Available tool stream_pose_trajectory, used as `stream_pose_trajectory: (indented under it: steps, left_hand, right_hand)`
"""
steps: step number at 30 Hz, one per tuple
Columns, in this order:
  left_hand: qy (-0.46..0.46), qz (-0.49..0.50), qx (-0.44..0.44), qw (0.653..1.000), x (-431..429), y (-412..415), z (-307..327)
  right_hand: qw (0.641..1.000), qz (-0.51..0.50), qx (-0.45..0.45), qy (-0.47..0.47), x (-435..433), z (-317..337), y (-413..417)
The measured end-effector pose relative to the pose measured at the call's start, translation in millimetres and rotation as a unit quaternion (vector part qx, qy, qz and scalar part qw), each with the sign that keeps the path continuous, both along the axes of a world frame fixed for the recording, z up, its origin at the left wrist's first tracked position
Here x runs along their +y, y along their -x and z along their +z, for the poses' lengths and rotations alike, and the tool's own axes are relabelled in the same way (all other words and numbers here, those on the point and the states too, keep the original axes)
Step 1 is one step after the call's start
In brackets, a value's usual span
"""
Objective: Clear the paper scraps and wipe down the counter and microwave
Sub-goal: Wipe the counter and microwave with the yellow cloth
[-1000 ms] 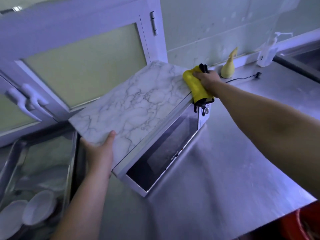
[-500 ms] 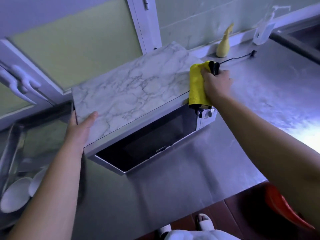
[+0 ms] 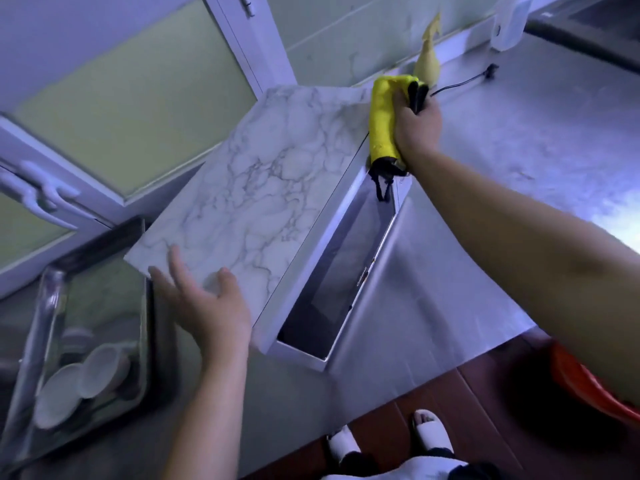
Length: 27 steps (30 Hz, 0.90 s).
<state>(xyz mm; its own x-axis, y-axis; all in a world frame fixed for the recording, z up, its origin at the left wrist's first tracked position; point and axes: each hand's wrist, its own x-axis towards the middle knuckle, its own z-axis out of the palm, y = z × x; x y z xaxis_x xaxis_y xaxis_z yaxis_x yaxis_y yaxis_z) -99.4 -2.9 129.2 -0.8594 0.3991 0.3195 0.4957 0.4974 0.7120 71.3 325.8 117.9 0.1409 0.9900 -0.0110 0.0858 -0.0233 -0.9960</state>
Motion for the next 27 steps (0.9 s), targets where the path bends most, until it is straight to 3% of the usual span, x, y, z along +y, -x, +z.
stream_pose_trajectory:
  steps: [3,7,11,16,23,27]
  left_hand:
    - [0.137,-0.135,0.119,0.974,1.9,-8.1,14.1]
    - [0.215,-0.293,0.083,0.928,29.5,5.1,43.6]
    - [0.254,-0.379,0.127,0.881,96.2,16.4,59.4]
    - [0.33,-0.426,0.089,0.838,183.0,17.8,48.5]
    - [0.294,-0.418,0.186,0.839,200.8,24.5,3.6]
    - [0.291,-0.437,0.197,0.828,204.0,22.9,1.0]
  right_hand:
    - [0.991,-0.019,0.126,0.047,-57.9,-32.4,-21.1]
    - [0.964,-0.063,0.191,0.174,-150.9,-93.5,-53.0]
    - [0.936,-0.085,0.225,0.258,-212.3,-121.5,-68.1]
    - [0.962,-0.089,0.201,0.16,-207.1,-82.1,-57.9]
    - [0.982,-0.173,0.07,0.001,-133.3,-2.2,-14.1]
    - [0.988,-0.137,0.059,0.031,-103.0,-7.3,26.5]
